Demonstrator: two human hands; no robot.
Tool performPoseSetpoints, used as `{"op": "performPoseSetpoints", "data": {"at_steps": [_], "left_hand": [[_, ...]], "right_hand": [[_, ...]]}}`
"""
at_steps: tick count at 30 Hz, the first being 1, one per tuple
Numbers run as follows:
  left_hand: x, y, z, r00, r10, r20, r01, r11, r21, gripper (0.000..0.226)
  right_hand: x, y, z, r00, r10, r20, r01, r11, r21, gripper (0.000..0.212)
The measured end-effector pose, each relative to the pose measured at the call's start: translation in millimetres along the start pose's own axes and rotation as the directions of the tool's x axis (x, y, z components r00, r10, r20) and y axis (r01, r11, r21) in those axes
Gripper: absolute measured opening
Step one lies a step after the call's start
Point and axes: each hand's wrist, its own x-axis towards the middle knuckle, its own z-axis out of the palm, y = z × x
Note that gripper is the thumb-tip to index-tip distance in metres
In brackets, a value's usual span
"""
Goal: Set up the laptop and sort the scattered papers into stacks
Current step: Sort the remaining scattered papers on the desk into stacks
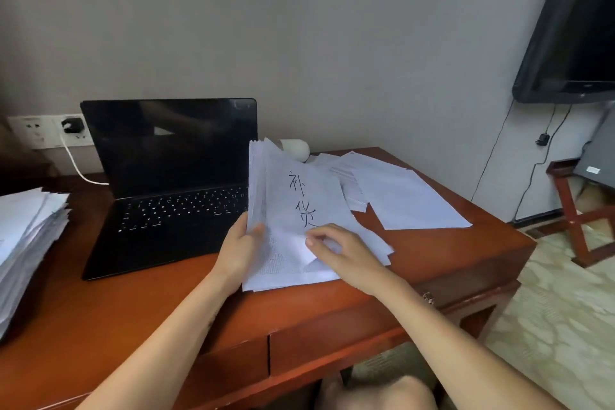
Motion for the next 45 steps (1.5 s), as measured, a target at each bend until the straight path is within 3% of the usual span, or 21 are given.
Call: {"op": "performPoseSetpoints", "data": {"at_steps": [2, 5, 8, 10, 13, 16, 19, 21, 24, 27, 29, 32, 34, 36, 37, 39, 41, 45], "left_hand": [[2, 0, 0, 1.0, 0.016, -0.011, -0.016, 1.0, -0.006, 0.02], [7, -3, 0, 1.0, -0.011, -0.006, 0.011, 1.0, -0.008, 0.027], [12, -9, 1, 0.999, -0.053, -0.002, 0.053, 0.996, 0.075, 0.035], [15, -10, 3, 0.998, -0.068, -0.01, 0.069, 0.993, 0.1, 0.037], [19, -9, 3, 0.998, -0.061, -0.013, 0.061, 0.996, 0.061, 0.035], [26, -2, -2, 0.999, 0.002, -0.044, 0.002, 0.996, 0.089, 0.039], [37, 4, -8, 0.997, 0.042, -0.059, -0.036, 0.995, 0.088, 0.044], [43, 4, -10, 0.996, 0.058, -0.065, -0.051, 0.994, 0.096, 0.045], [46, -4, -9, 0.991, 0.09, -0.099, -0.079, 0.992, 0.102, 0.043], [49, -10, -10, 0.98, 0.135, -0.145, -0.118, 0.985, 0.122, 0.04], [51, -12, -11, 0.975, 0.169, -0.144, -0.146, 0.977, 0.155, 0.041], [52, -14, -13, 0.972, 0.191, -0.135, -0.165, 0.968, 0.187, 0.041], [52, -15, -13, 0.972, 0.188, -0.142, -0.16, 0.969, 0.186, 0.041], [52, -16, -14, 0.974, 0.172, -0.149, -0.145, 0.974, 0.176, 0.042], [53, -17, -14, 0.975, 0.165, -0.15, -0.139, 0.975, 0.172, 0.042], [53, -18, -15, 0.976, 0.162, -0.145, -0.137, 0.975, 0.172, 0.041], [53, -18, -16, 0.975, 0.165, -0.146, -0.14, 0.975, 0.171, 0.041], [53, -16, -15, 0.976, 0.167, -0.14, -0.145, 0.977, 0.155, 0.043]], "right_hand": [[-1, 1, 3, 0.998, -0.013, 0.065, 0.014, 1.0, -0.012, 0.042], [-1, -2, -3, 0.99, 0.003, 0.138, -0.012, 0.998, 0.059, 0.039], [5, 3, -12, 1.0, 0.001, -0.024, 0.002, 0.992, 0.126, 0.028], [12, 18, -21, 0.976, -0.001, -0.218, -0.019, 0.996, -0.092, 0.024], [23, 47, -41, 0.949, 0.014, -0.315, -0.185, 0.832, -0.522, 0.037], [34, 73, -70, 0.919, 0.105, -0.379, -0.339, 0.7, -0.629, 0.055], [47, 94, -95, 0.868, 0.297, -0.398, -0.493, 0.608, -0.622, 0.077], [54, 104, -104, 0.848, 0.343, -0.404, -0.53, 0.579, -0.62, 0.083], [57, 113, -108, 0.866, 0.204, -0.455, -0.479, 0.595, -0.645, 0.067], [62, 119, -108, 0.832, 0.058, -0.552, -0.445, 0.664, -0.601, 0.04], [67, 118, -108, 0.786, 0.051, -0.616, -0.442, 0.742, -0.503, 0.03], [84, 111, -108, 0.704, 0.097, -0.704, -0.409, 0.866, -0.289, 0.031], [103, 106, -106, 0.717, 0.146, -0.682, -0.326, 0.935, -0.142, 0.035], [123, 100, -103, 0.838, 0.255, -0.483, -0.294, 0.956, -0.006, 0.052], [132, 99, -100, 0.888, 0.292, -0.354, -0.339, 0.937, -0.078, 0.065], [144, 104, -95, 0.918, 0.338, -0.209, -0.395, 0.831, -0.391, 0.078], [152, 110, -91, 0.94, 0.273, -0.205, -0.342, 0.758, -0.556, 0.078], [163, 123, -92, 0.942, 0.222, -0.251, -0.33, 0.741, -0.585, 0.072]]}}
